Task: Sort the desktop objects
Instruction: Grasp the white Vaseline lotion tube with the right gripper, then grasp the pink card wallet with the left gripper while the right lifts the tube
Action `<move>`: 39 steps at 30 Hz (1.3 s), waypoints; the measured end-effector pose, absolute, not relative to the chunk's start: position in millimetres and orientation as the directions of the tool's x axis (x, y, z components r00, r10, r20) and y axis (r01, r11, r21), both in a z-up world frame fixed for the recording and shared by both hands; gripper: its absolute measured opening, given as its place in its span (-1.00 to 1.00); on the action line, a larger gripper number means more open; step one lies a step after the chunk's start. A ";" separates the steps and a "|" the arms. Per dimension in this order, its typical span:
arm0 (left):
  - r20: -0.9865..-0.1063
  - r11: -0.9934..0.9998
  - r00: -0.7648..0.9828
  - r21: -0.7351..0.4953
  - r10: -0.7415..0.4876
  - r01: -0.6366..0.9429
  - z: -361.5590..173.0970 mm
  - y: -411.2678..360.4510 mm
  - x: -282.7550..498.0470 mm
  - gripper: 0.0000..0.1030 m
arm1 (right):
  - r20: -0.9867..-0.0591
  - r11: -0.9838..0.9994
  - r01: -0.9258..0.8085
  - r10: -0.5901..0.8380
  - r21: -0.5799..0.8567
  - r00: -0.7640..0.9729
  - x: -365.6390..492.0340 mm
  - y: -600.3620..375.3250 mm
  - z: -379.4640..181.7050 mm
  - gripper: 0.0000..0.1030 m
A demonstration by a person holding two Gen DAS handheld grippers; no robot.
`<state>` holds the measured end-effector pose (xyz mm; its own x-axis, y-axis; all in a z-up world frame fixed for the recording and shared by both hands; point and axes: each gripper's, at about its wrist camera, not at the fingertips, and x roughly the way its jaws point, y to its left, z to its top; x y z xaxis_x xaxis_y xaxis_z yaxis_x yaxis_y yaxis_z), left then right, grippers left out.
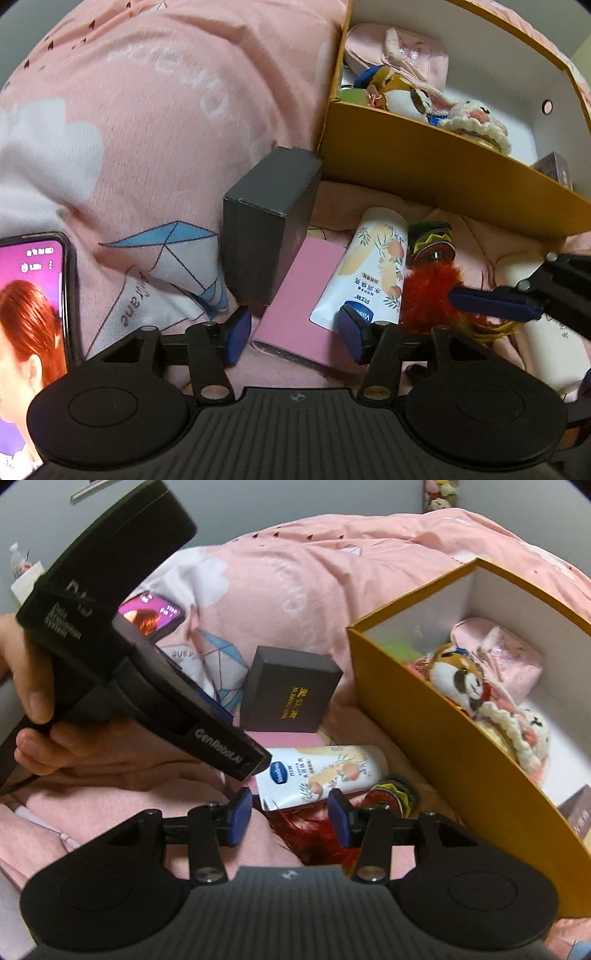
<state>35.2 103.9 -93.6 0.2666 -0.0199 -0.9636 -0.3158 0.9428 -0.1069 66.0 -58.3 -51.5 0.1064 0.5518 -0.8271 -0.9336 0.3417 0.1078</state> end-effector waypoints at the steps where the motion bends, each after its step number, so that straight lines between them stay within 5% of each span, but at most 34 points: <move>1: -0.964 0.941 0.267 -0.112 -0.024 -0.320 -94.5 105.2 34.7 0.27 | -0.832 0.333 -0.937 0.546 0.108 0.098 65.5 -56.4 -53.3 -0.04; 15: -0.953 0.936 0.301 -0.118 -0.013 -0.332 -75.5 110.6 28.0 0.30 | -0.838 0.237 -0.967 0.544 0.099 0.047 64.0 -25.3 -73.4 0.10; 28: -0.940 0.882 0.326 -0.236 -0.101 -0.407 -68.4 126.4 24.3 0.30 | -0.788 0.407 -0.906 0.594 0.117 0.165 76.7 -56.4 -56.8 -0.23; 39: -0.906 0.764 0.385 -0.374 -0.178 -0.525 -80.0 129.4 19.5 0.21 | -0.769 0.455 -0.881 0.607 0.129 0.200 78.0 -62.6 -58.0 -0.24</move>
<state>19.5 129.4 -80.0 0.3850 -0.1779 -0.9056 -0.5254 0.7645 -0.3735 78.0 -62.6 -58.0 0.2004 0.6065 -0.7694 -0.8810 0.4551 0.1293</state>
